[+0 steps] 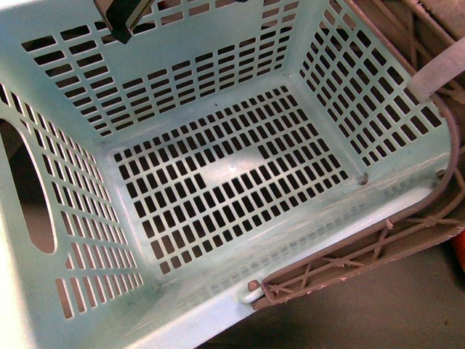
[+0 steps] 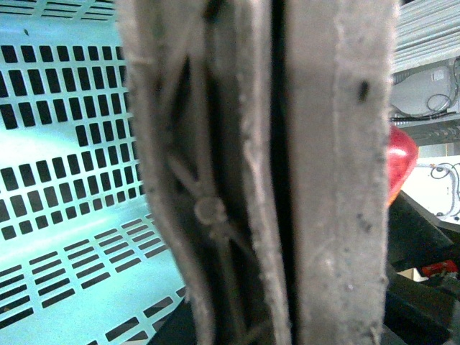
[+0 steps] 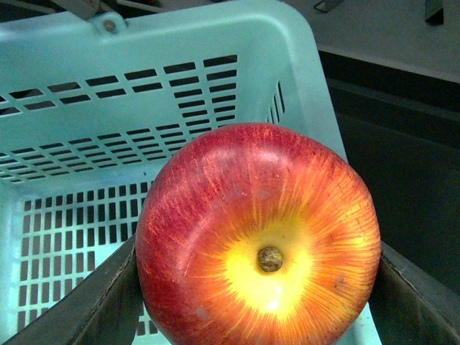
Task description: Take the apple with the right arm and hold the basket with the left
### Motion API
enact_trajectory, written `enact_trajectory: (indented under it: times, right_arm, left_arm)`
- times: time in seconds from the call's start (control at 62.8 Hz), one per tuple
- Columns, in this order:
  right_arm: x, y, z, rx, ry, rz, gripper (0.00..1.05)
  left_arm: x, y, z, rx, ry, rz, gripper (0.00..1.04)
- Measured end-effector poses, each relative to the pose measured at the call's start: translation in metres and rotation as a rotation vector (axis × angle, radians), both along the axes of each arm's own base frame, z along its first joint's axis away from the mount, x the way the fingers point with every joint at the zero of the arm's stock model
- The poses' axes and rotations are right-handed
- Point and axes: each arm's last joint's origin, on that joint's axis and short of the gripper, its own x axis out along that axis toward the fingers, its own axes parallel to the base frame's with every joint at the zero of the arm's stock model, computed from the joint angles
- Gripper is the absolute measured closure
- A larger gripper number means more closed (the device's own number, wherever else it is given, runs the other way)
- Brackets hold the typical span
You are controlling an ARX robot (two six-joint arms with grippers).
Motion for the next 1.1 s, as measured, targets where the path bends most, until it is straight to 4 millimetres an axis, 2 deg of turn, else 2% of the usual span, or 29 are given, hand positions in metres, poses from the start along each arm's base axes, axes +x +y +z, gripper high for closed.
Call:
enact_trajectory:
  times: [0.064, 0.159, 0.191, 0.414, 0.605, 0.892, 0.972, 1.099]
  right_arm:
    - [0.0, 0.002, -0.002, 0.006, 0.008, 0.004, 0.29]
    - [-0.001, 0.002, -0.003, 0.012, 0.012, -0.013, 0.1]
    - [-0.001, 0.001, -0.003, 0.017, 0.008, -0.032, 0.07]
    - [-0.011, -0.018, 0.007, 0.035, -0.073, -0.184, 0.09]
    - [-0.041, -0.052, 0.02, 0.014, -0.207, -0.491, 0.09]
    - [-0.047, -0.056, 0.021, 0.016, -0.225, -0.516, 0.09]
    - [-0.049, -0.058, 0.018, 0.07, -0.294, -0.426, 0.18]
    - [-0.067, -0.064, -0.001, 0.111, -0.366, -0.354, 0.42]
  left_arm:
    - [0.0, 0.0, 0.0, 0.0, 0.0, 0.0, 0.9]
    - [0.0, 0.0, 0.0, -0.001, 0.001, -0.002, 0.9]
    - [0.0, 0.0, 0.0, -0.001, 0.001, -0.002, 0.9]
    - [0.001, -0.001, -0.002, 0.005, 0.004, -0.01, 0.9]
    - [0.001, -0.001, -0.002, 0.009, 0.003, -0.001, 0.9]
    - [0.001, -0.001, -0.002, 0.002, 0.008, -0.013, 0.9]
    - [0.001, -0.001, -0.002, 0.0, 0.009, -0.01, 0.9]
    - [0.001, -0.001, -0.002, 0.007, 0.003, 0.002, 0.9]
